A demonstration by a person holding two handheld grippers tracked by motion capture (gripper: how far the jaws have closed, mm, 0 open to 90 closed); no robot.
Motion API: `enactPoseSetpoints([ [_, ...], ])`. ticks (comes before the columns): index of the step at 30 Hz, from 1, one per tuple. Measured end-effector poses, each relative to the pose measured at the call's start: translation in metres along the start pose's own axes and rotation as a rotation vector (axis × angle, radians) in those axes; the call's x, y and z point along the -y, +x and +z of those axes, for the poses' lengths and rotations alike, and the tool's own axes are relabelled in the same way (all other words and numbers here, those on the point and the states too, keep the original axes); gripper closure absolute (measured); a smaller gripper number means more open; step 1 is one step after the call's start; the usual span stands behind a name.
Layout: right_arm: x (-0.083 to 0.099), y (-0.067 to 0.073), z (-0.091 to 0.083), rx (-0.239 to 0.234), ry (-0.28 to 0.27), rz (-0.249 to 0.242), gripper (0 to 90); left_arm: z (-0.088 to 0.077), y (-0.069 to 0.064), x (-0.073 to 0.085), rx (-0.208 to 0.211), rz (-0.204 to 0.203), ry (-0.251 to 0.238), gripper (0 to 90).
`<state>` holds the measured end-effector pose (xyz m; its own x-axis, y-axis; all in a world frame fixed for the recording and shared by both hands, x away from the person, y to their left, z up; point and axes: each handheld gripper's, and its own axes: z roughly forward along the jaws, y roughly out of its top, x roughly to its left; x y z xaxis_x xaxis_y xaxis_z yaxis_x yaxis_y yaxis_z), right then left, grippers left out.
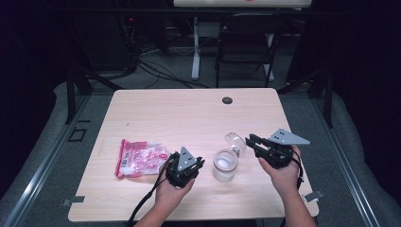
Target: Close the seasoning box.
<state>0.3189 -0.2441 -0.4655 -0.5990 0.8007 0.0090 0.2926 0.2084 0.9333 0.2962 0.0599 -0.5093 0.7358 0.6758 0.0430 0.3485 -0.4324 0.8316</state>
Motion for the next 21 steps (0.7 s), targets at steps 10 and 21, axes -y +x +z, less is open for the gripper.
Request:
enactPoseSetpoints([
  [10,0.003,0.005,0.006,-0.028,0.015,-0.011,73.1,-0.004,0.002,0.001,-0.018,0.013,0.008,81.0],
  [21,0.008,0.012,0.016,-0.072,0.052,-0.026,70.2,-0.009,0.013,0.011,-0.039,-0.005,0.021,78.3],
])
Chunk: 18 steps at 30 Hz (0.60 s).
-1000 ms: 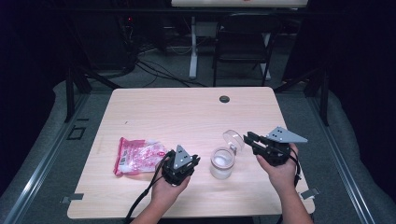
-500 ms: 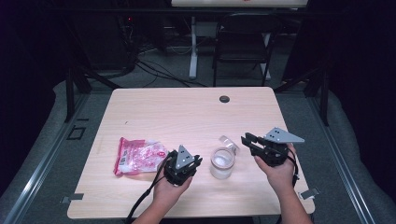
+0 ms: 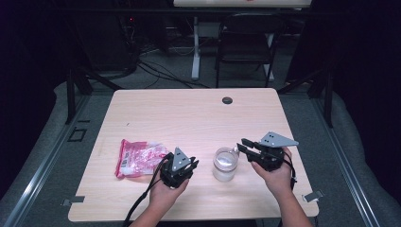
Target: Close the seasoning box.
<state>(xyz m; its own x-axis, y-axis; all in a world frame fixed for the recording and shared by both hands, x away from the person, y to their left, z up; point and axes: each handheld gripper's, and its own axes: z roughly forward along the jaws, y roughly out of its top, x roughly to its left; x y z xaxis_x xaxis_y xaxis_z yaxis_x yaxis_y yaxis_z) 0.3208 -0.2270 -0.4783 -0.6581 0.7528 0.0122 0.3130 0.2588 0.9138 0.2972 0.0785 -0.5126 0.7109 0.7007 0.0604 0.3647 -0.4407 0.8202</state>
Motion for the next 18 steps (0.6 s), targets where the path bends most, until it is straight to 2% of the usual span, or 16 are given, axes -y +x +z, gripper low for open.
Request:
enactPoseSetpoints([
  [9,0.001,-0.001,0.0,-0.007,-0.002,-0.002,63.1,-0.016,0.018,0.004,-0.046,-0.033,-0.019,66.1],
  [12,0.001,-0.002,-0.001,-0.002,-0.002,-0.001,61.5,-0.025,0.029,0.007,-0.069,-0.063,-0.032,60.4],
  [18,-0.001,-0.005,-0.005,0.02,-0.003,0.007,57.5,-0.041,0.05,0.016,-0.101,-0.084,-0.031,55.4],
])
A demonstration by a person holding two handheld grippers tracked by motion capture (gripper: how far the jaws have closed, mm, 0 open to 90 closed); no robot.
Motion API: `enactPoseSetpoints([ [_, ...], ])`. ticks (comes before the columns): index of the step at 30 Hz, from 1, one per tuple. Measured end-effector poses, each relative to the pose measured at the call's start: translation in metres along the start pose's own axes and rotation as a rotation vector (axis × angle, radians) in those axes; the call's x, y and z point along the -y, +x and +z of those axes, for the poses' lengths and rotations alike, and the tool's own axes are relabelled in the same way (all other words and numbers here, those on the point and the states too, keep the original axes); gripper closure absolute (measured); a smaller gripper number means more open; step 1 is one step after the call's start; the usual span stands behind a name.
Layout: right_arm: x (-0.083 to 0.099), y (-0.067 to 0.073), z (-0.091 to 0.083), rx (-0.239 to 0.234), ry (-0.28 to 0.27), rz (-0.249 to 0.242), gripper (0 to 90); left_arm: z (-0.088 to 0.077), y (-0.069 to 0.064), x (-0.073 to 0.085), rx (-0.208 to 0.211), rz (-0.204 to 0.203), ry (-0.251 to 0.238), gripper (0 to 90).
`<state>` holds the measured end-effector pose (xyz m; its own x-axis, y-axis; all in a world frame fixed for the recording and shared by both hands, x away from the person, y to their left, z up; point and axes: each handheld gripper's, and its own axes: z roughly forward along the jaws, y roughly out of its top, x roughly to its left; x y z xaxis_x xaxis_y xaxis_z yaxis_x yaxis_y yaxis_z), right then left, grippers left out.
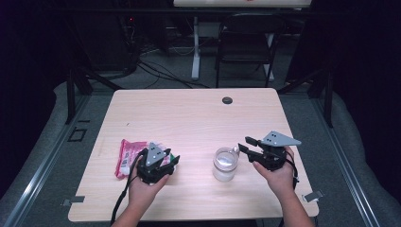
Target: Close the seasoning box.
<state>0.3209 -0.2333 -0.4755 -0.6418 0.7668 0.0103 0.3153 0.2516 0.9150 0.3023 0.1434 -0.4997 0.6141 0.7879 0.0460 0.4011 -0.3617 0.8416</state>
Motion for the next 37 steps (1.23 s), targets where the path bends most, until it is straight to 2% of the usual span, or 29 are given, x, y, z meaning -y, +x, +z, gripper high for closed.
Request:
enactPoseSetpoints([
  [2,0.002,0.001,-0.001,0.002,-0.001,0.006,54.2,-0.004,0.007,0.003,-0.009,-0.009,-0.001,53.7],
  [6,0.011,0.005,-0.004,0.024,0.036,-0.005,50.5,-0.013,0.02,0.01,-0.039,-0.025,-0.011,50.9],
  [12,0.026,0.005,-0.012,0.045,0.07,0.022,44.1,-0.026,0.039,0.023,-0.058,-0.073,-0.013,47.7],
  [15,0.033,0.005,-0.018,0.056,0.078,0.028,42.5,-0.032,0.047,0.03,-0.072,-0.078,-0.007,47.1],
  [20,0.046,0.003,-0.025,0.073,0.091,0.051,42.2,-0.038,0.058,0.045,-0.084,-0.121,-0.013,46.6],
  [23,0.054,0.001,-0.026,0.082,0.085,0.073,42.2,-0.038,0.063,0.053,-0.109,-0.124,-0.013,46.7],
  [25,0.059,0.001,-0.025,0.08,0.082,0.08,42.3,-0.037,0.068,0.057,-0.112,-0.131,-0.005,46.7],
  [29,0.067,0.003,-0.021,0.088,0.095,0.066,42.3,-0.033,0.075,0.065,-0.11,-0.154,0.017,47.1],
  [32,0.074,0.003,-0.018,0.097,0.125,0.032,42.3,-0.028,0.079,0.067,-0.102,-0.172,0.026,47.1],
  [34,0.076,0.002,-0.017,0.113,0.142,0.012,42.0,-0.025,0.08,0.066,-0.098,-0.174,0.03,47.0],
  [37,0.08,0.0,-0.018,0.119,0.141,0.02,41.2,-0.023,0.079,0.064,-0.095,-0.165,0.028,46.8],
])
